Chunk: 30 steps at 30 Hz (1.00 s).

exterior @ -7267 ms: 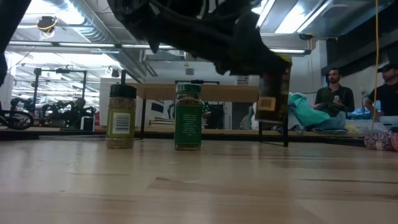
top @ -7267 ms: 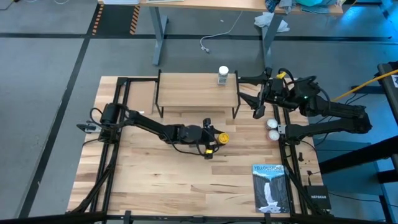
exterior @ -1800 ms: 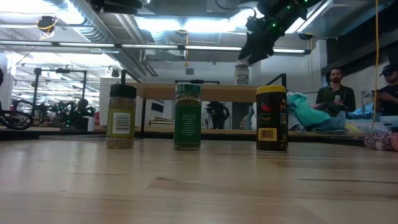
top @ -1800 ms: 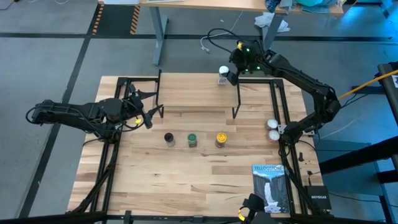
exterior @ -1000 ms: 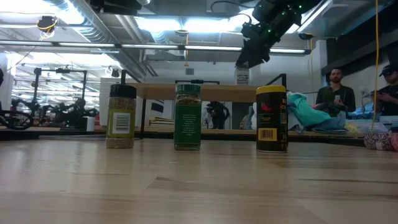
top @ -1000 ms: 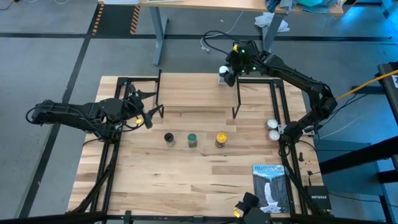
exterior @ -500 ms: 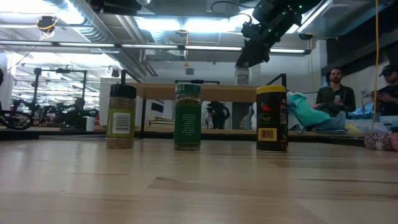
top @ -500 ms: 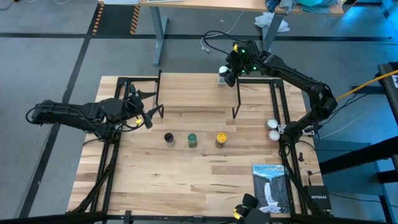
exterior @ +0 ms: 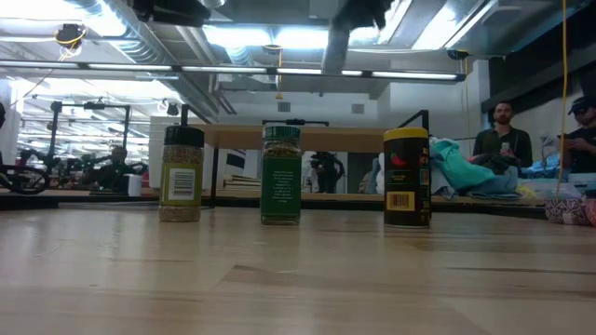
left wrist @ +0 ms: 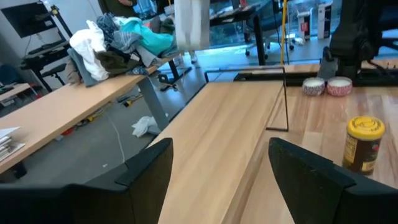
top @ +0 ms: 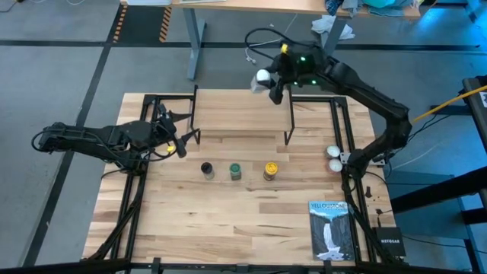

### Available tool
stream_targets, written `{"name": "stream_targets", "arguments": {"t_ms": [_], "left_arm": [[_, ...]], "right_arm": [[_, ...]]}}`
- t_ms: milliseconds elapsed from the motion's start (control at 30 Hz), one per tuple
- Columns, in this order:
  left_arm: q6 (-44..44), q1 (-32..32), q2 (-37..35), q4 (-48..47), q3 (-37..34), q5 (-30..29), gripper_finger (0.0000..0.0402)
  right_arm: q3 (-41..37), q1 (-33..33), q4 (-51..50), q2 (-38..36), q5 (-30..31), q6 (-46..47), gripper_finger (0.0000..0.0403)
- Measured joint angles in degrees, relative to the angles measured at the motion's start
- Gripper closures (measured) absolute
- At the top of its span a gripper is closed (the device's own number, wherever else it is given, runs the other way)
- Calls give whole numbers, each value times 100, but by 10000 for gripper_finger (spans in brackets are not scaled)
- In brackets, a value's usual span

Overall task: Shelf spices
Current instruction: Remove the white seasoning bottle from the shelf

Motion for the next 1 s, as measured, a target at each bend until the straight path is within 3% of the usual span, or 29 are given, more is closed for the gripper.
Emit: {"name": "stream_targets", "arguments": {"t_ms": [133,500,667,1000], "left_arm": [[-125,0,2,-55,-16,1,144],[133,0,-71,1207,-700,231,144],[254,0,-70,1594,-822,429,144],[246,0,-70,1744,-822,515,144]], "right_arm": [[354,485,-54,-279,506,-12,191],[246,2373,-1196,-1308,2585,611,191],[-330,3325,-1301,-1534,3286,1097,191],[-2206,4592,-1085,-1799,4450,2926,191]]}}
